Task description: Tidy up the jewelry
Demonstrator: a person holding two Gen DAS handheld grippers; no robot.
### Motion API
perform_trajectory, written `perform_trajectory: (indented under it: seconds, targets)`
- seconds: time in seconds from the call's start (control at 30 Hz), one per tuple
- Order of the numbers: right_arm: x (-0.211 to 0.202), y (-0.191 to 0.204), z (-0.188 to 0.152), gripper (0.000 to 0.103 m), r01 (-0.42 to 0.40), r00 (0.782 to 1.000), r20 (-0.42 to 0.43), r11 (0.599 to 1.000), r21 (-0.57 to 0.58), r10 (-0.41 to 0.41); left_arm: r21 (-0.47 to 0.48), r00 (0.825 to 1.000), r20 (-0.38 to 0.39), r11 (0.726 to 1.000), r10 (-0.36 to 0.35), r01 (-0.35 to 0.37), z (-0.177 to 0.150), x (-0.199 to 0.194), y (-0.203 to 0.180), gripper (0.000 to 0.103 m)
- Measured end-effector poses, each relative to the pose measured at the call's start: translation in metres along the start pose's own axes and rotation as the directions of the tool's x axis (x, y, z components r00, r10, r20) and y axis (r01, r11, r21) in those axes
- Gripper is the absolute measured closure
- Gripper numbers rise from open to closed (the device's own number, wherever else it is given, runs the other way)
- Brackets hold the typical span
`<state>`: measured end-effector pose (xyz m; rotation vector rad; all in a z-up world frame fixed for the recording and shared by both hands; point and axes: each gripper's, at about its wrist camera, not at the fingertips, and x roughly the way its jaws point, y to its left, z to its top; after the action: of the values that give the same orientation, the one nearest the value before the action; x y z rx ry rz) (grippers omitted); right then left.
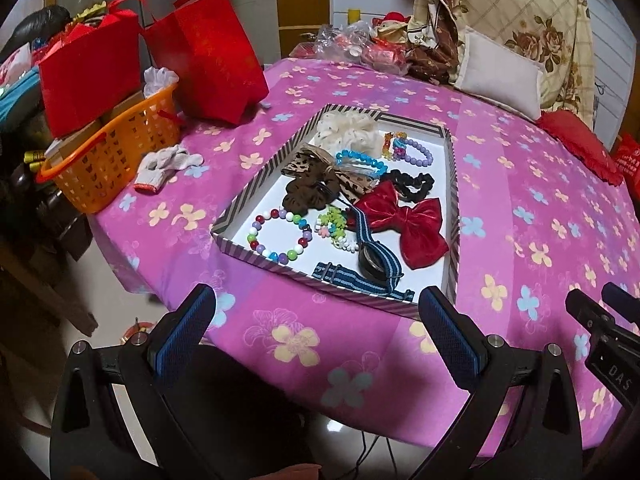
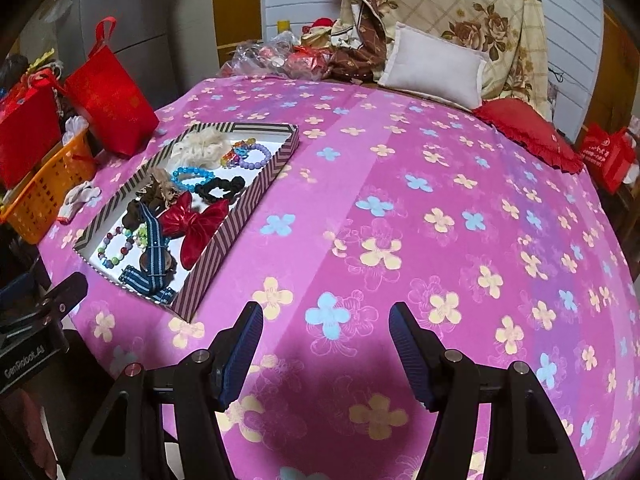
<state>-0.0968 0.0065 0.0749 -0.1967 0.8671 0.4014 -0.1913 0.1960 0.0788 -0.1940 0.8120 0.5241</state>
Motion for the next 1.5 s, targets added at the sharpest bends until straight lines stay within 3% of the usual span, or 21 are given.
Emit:
perform_trajectory:
  seconds: [0.37,0.53,0.7,0.87,1.1,1.5]
  targets:
    - [0.014,0.0,0.003,0.04,-0.008,1.0,-0.012,1.0,0.006,0.008,-0.001,1.0,-0.002,1.0,0.008,-0.008,0.002,-0.001,-0.001,0.001]
    - [0.016,-0.005,0.008,0.037,0.054,0.998,0.029,0.998,0.036,-0.055,0.002,0.999,-0.052,1.0,-0.011,0.011,0.005,-0.006,-0.003,0.001]
    - [0.019,-0.002,0.018,0.036,0.059,0.998,0.025,0.996,0.06,-0.06,0.02,1.0,-0.016,1.0,-0.023,0.023,0.003,-0.019,-0.002,0.001]
    - [0.021,0.009,0.016,0.036,0.1,0.995,0.03,0.995,0.024,-0.1,-0.018,0.996,-0.069,0.998,-0.059,0.058,0.007,-0.007,0.005,0.001]
    - [0.033,0.018,0.022,0.036,0.128,0.992,-0.007,0.992,0.007,-0.128,-0.019,0.997,-0.039,0.998,-0.065,0.064,0.008,-0.009,0.016,0.001]
    - [0.043,0.046,0.023,0.036,0.131,0.991,-0.021,0.989,-0.069,-0.132,-0.089,0.994,-0.084,0.994,-0.076,0.069,0.005,0.01,0.039,0.001]
